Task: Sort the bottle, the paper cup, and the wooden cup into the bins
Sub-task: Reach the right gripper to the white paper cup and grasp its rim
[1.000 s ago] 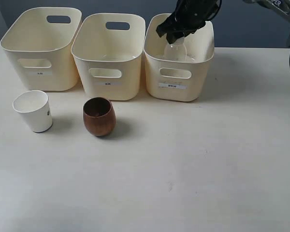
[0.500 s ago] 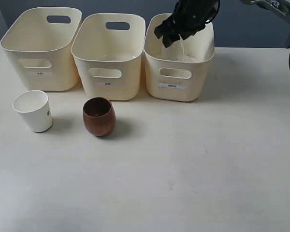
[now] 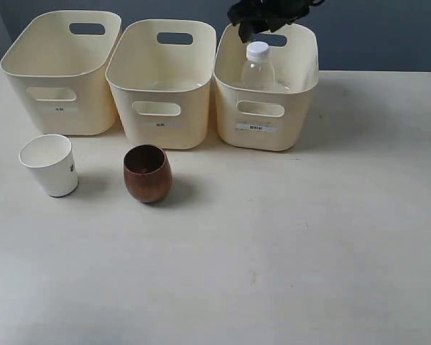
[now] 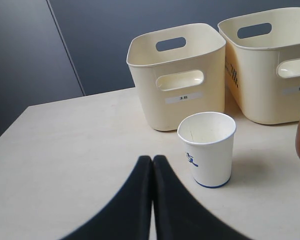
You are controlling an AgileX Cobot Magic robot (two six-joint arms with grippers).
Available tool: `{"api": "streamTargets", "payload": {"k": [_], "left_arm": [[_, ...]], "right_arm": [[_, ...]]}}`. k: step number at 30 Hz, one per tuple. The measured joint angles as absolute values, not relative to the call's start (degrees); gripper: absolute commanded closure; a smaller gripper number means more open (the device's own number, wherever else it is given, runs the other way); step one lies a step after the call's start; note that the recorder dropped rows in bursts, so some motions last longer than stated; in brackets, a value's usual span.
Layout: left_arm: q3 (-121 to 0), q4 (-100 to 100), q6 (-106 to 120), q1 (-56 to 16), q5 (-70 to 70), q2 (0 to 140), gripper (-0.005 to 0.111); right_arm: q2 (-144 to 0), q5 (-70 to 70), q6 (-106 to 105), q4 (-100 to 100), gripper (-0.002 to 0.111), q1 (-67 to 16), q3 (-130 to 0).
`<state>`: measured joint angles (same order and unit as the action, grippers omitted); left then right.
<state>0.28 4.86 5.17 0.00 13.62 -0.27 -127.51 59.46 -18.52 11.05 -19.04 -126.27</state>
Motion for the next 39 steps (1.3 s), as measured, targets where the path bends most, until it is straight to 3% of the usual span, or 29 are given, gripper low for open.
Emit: {"api": "streamTargets", "payload": {"k": [8,24,39], "left_arm": [[0.3,4.9,5.2,0.0,13.6,-0.3,0.107],[0.3,4.9,5.2,0.0,13.6,-0.3,0.107],[0.3,4.9,5.2,0.0,13.6,-0.3,0.107]], "right_arm": [[-124.6,63.0,-24.4,17.3,0.051,-21.7,-126.3],[-123.9,65.0,-42.8,22.0,0.051,-38.7,-126.3],[-135.9,50.0,-66.3,24.8,0.051,-48.9,-126.3]]}}
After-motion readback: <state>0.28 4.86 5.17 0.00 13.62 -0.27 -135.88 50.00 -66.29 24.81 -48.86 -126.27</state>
